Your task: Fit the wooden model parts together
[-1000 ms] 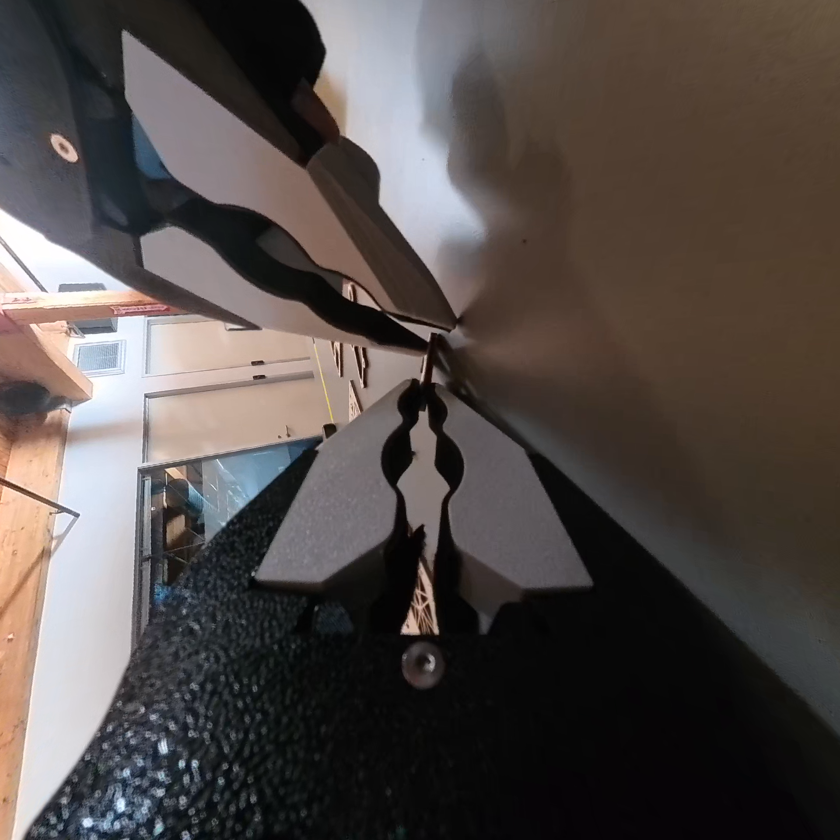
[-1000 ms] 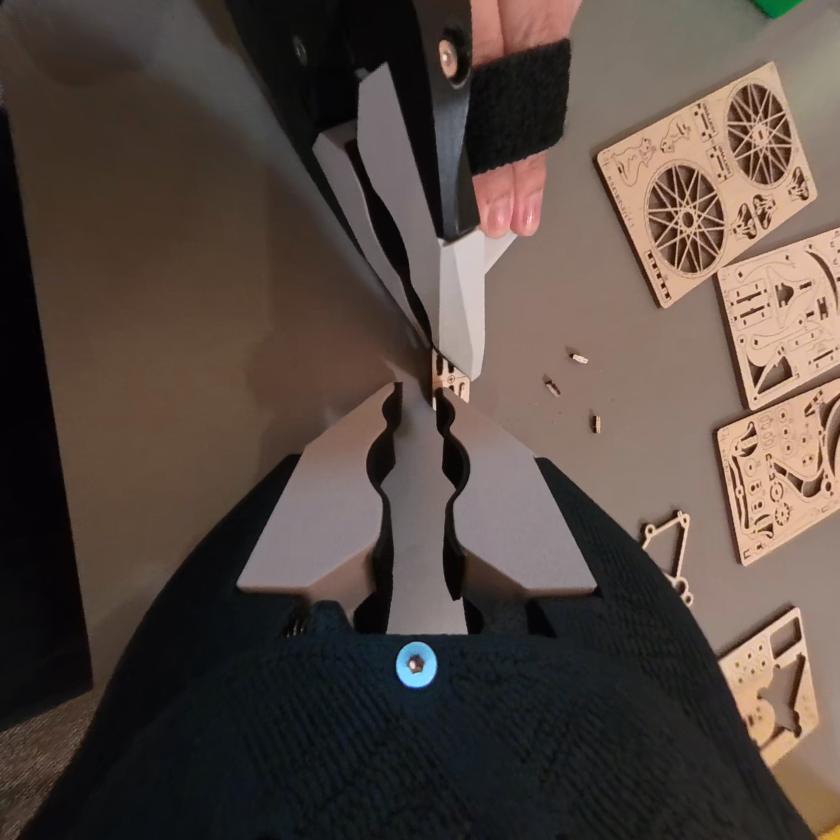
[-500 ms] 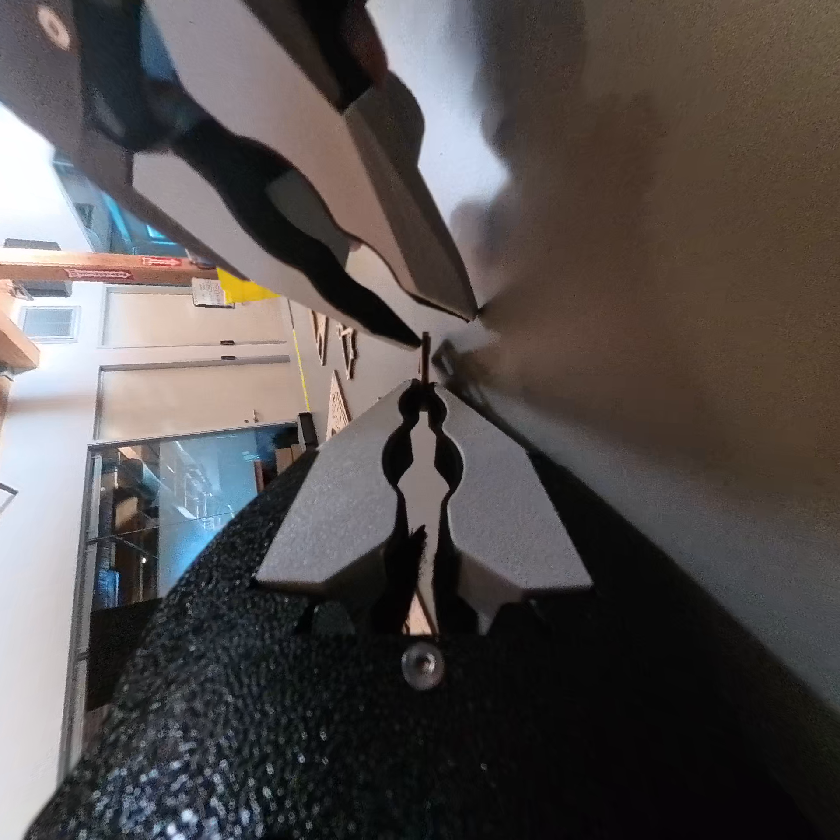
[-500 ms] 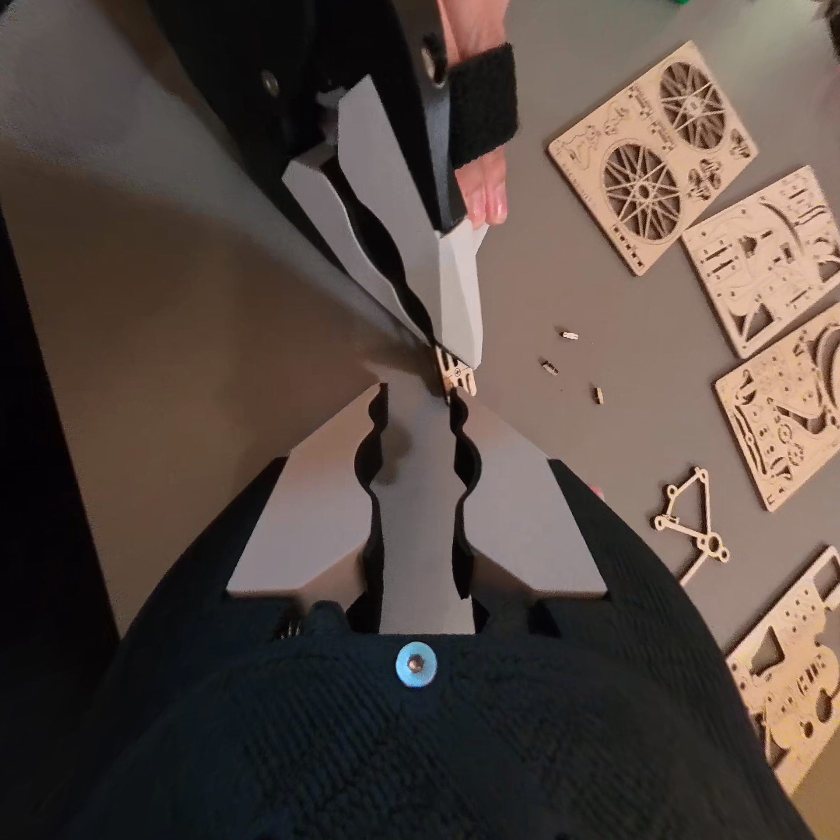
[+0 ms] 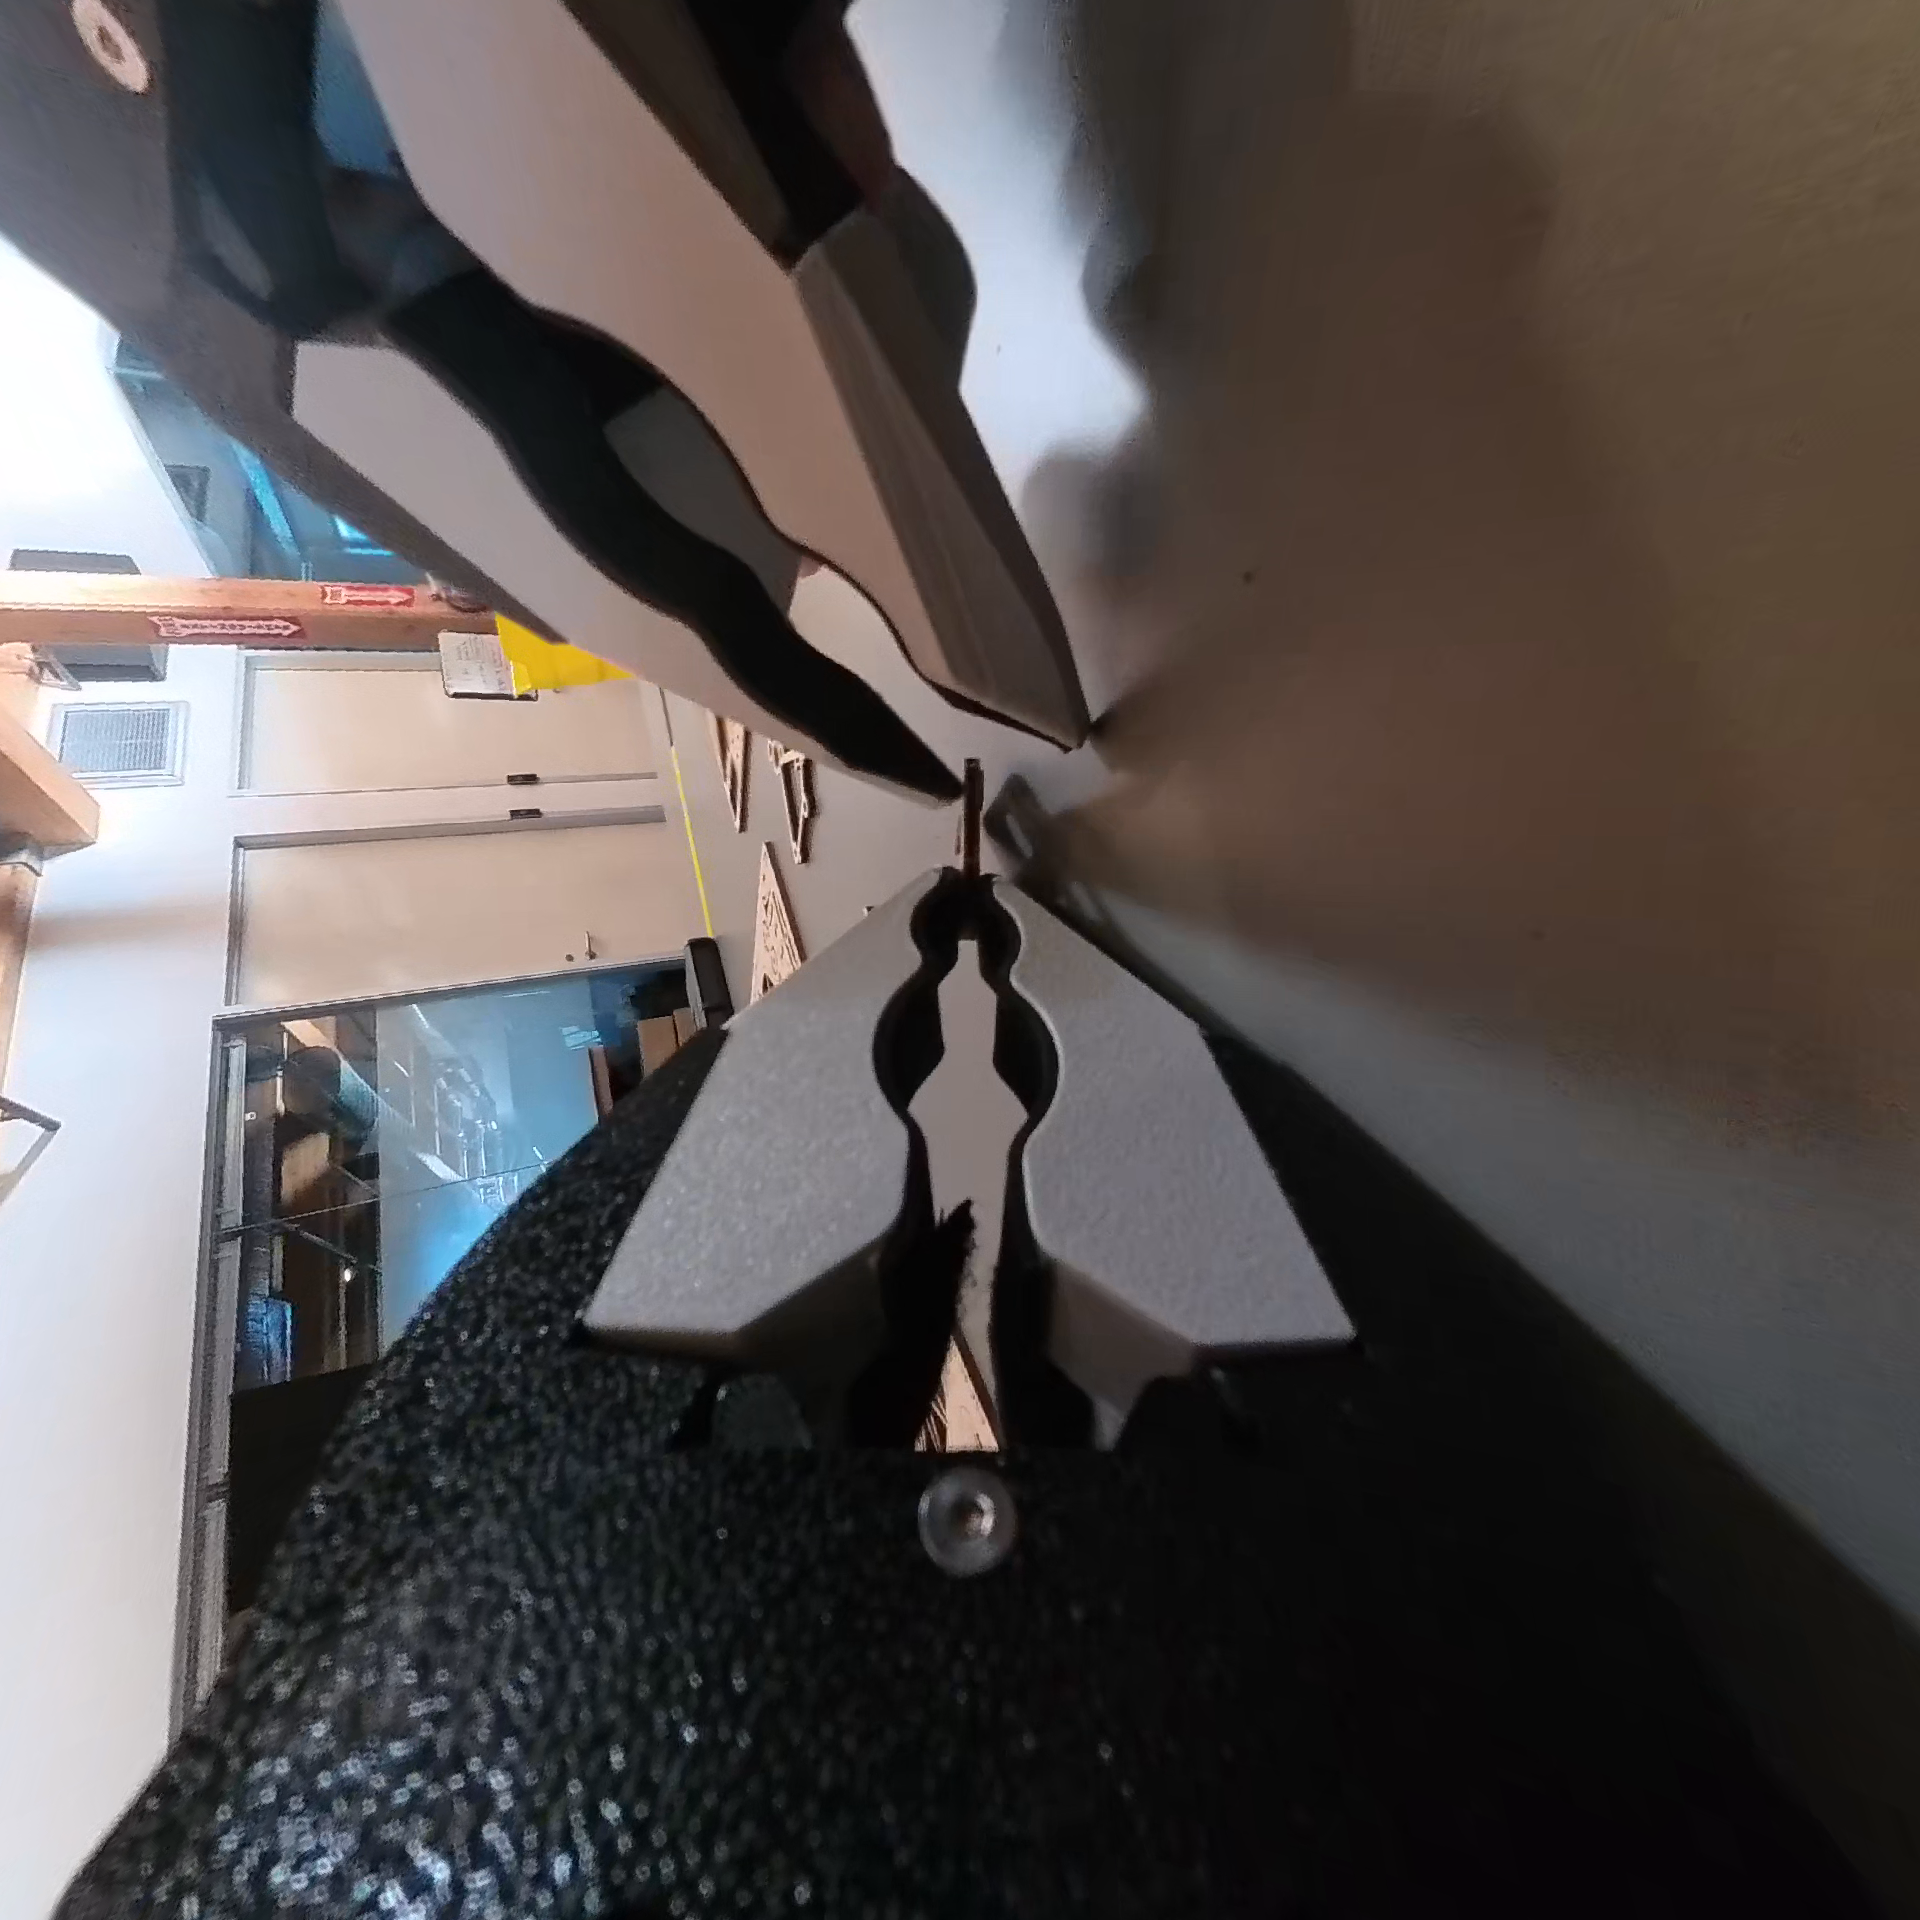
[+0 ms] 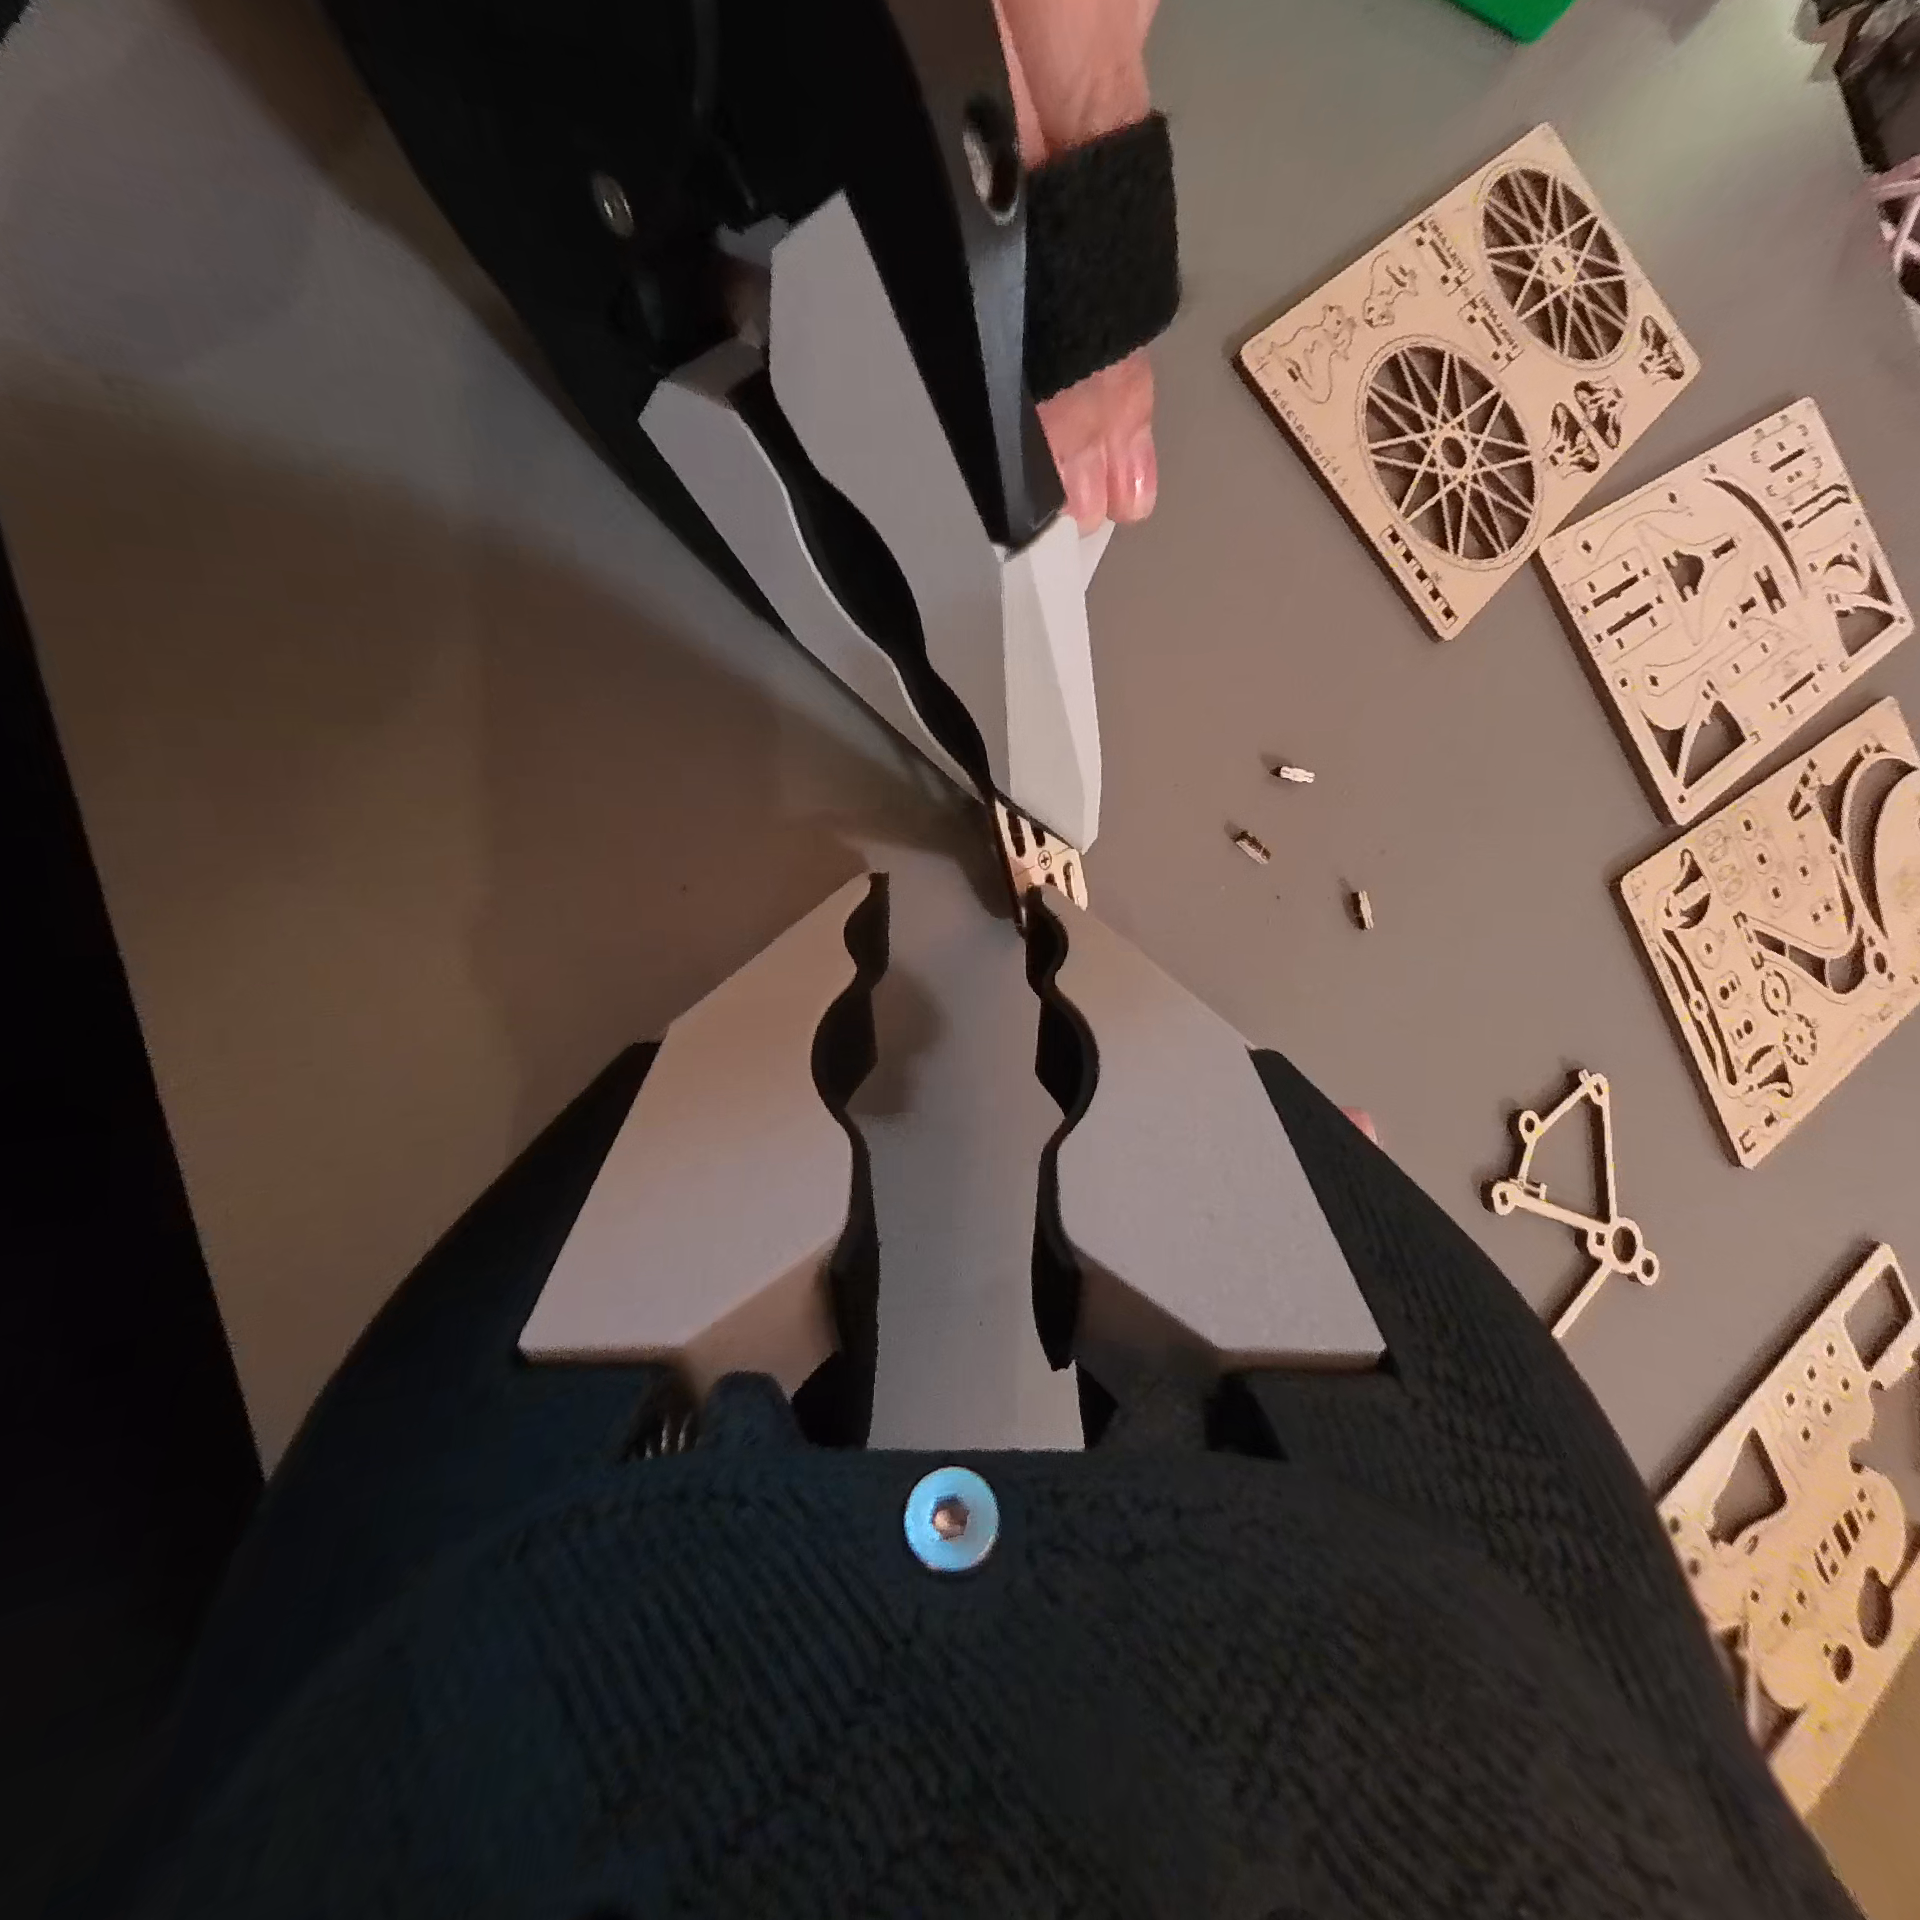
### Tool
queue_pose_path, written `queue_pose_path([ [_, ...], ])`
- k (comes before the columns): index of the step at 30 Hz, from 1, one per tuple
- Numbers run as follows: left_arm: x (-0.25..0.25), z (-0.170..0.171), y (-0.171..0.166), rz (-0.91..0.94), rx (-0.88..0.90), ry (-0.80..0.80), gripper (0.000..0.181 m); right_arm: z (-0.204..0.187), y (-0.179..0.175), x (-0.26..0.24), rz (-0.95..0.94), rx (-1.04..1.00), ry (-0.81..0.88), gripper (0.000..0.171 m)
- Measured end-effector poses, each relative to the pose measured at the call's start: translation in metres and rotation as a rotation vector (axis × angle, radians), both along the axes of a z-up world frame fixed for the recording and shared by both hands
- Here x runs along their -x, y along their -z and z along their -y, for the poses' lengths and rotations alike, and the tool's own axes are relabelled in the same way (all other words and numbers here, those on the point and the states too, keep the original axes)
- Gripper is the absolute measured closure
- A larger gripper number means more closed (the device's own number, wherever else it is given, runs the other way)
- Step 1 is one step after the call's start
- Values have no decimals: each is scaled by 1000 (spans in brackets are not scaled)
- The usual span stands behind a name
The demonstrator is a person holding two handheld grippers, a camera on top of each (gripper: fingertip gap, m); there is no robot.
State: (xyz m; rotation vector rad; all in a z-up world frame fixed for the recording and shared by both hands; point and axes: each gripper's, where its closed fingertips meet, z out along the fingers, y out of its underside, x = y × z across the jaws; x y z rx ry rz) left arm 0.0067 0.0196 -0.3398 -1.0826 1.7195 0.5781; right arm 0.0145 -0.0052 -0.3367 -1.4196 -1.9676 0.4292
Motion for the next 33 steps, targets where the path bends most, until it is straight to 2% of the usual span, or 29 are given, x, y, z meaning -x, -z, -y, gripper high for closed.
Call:
queue_pose_path([
  [19, 0, 1, -1, -20, -17, 1, 180, 1, 3, 1, 146, 16, 12, 149],
  [33, 2, 0, -1, -19, -13, -14, 180, -4, 0, 1, 29, -23, 98, 149],
])
